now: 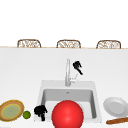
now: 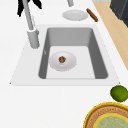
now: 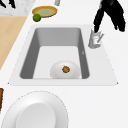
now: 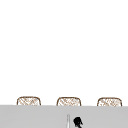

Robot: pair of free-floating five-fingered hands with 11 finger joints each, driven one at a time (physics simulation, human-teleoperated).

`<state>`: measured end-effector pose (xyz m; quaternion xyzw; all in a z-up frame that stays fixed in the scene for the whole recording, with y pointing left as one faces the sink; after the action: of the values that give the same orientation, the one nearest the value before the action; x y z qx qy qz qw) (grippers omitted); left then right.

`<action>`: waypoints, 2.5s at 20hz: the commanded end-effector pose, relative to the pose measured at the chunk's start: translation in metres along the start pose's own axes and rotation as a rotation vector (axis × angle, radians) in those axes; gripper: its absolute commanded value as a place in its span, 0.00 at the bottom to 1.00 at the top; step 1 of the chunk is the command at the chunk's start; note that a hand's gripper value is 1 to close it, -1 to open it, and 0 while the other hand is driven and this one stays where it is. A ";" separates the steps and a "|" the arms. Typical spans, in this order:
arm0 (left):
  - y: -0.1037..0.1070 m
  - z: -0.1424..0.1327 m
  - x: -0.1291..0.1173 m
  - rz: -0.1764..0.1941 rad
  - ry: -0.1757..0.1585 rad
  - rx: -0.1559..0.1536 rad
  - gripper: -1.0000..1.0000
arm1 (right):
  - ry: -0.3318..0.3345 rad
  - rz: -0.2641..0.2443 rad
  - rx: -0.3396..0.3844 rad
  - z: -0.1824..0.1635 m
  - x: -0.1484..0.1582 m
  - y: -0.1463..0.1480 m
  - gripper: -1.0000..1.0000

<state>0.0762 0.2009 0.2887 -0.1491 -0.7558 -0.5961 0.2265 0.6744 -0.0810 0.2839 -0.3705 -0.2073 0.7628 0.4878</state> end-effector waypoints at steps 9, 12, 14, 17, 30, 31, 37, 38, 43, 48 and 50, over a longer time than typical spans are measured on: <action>0.000 0.000 0.000 0.000 0.000 0.000 0.50 | -0.004 0.011 -0.047 0.017 -0.022 0.013 0.00; 0.000 0.000 0.000 0.000 0.000 0.000 0.50 | 0.000 0.011 -0.044 0.017 -0.030 0.018 0.00; 0.000 0.000 0.000 0.000 0.000 0.000 0.50 | -0.002 0.002 -0.064 0.024 -0.038 0.027 0.00; 0.000 0.000 0.000 0.000 0.000 0.000 0.50 | -0.016 -0.017 -0.122 0.045 -0.046 0.039 0.00; 0.000 0.000 0.000 0.000 0.000 0.000 0.50 | -0.108 -0.089 -0.212 0.103 -0.040 0.101 0.00; 0.000 0.000 0.000 0.000 0.000 0.000 0.50 | -0.115 -0.099 -0.216 0.108 -0.038 0.106 0.00; 0.000 0.000 0.000 0.000 0.000 0.000 0.50 | -0.154 -0.177 -0.236 0.139 -0.027 0.135 0.00; 0.000 0.000 0.000 0.000 0.000 0.000 0.50 | -0.163 -0.190 -0.240 0.145 -0.025 0.140 0.00; 0.000 0.000 0.000 0.000 0.000 0.000 0.50 | -0.165 -0.220 -0.221 0.172 -0.014 0.160 0.00; 0.000 0.000 0.000 0.000 0.000 0.000 0.50 | -0.194 -0.231 -0.253 0.194 0.006 0.192 0.00; 0.000 0.000 0.000 0.000 0.000 0.000 0.50 | -0.181 -0.232 -0.299 0.199 0.024 0.203 0.00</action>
<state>0.0762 0.2009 0.2887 -0.1491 -0.7558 -0.5961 0.2265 0.4191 -0.1521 0.2801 -0.3562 -0.3676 0.7128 0.4794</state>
